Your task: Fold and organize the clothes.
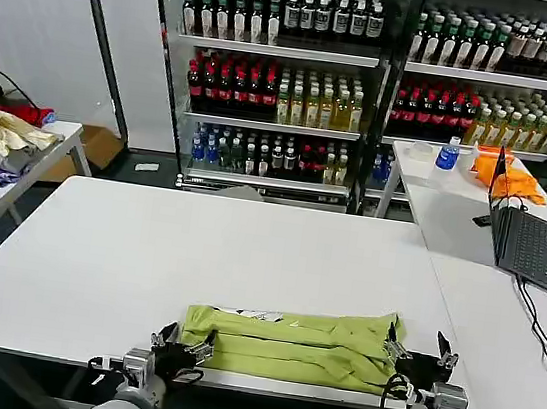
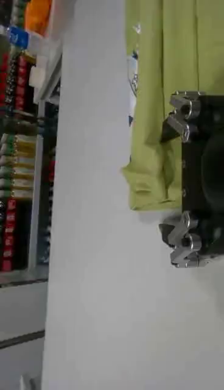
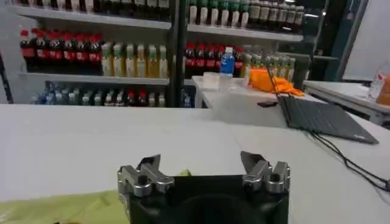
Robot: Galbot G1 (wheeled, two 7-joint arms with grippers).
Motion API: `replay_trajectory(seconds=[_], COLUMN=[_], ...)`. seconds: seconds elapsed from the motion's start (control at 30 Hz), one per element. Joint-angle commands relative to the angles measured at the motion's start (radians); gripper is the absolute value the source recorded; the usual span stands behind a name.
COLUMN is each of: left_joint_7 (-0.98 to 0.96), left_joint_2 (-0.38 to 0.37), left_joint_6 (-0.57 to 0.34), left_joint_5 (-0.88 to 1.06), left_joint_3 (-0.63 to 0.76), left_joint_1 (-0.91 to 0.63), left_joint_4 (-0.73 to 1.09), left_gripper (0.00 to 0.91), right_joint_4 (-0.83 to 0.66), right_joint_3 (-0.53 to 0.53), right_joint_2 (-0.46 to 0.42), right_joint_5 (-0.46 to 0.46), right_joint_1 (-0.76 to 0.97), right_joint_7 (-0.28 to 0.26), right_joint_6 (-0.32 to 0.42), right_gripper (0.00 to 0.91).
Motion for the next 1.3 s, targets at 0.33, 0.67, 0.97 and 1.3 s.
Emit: replay_trajectory(seconds=[0.33,0.67,0.97,1.3], left_joint_7=[-0.006,0.011,0.007,0.009], left_joint_2=[-0.044,-0.055,-0.021,0.120], left_joint_6=[0.021,0.018,0.004,0.011], left_joint_5=[-0.105,-0.123,-0.181,-0.285], left_joint_3=[-0.001,-0.012,-0.074,-0.264], left_joint_1=[-0.007,0.044,0.028,0.012], left_joint_4=[0.042,0.029,0.015,-0.012], left_gripper=[0.020,0.020,0.020,0.020], right_joint_4=[0.003,0.005,0.017,0.027], right_joint_3=[0.004,0.005,0.015,0.013], right_joint_2=[0.001,0.002,0.000,0.001], right_joint_5=[-0.004,-0.005,-0.004,-0.003], right_joint_1=[-0.001,-0.003,-0.006,-0.003], right_joint_7=[-0.001,-0.001,0.000,0.003], right_joint_6=[0.004,0.007,0.007,0.006], right_gripper=[0.907,0.907,0.867,0.836])
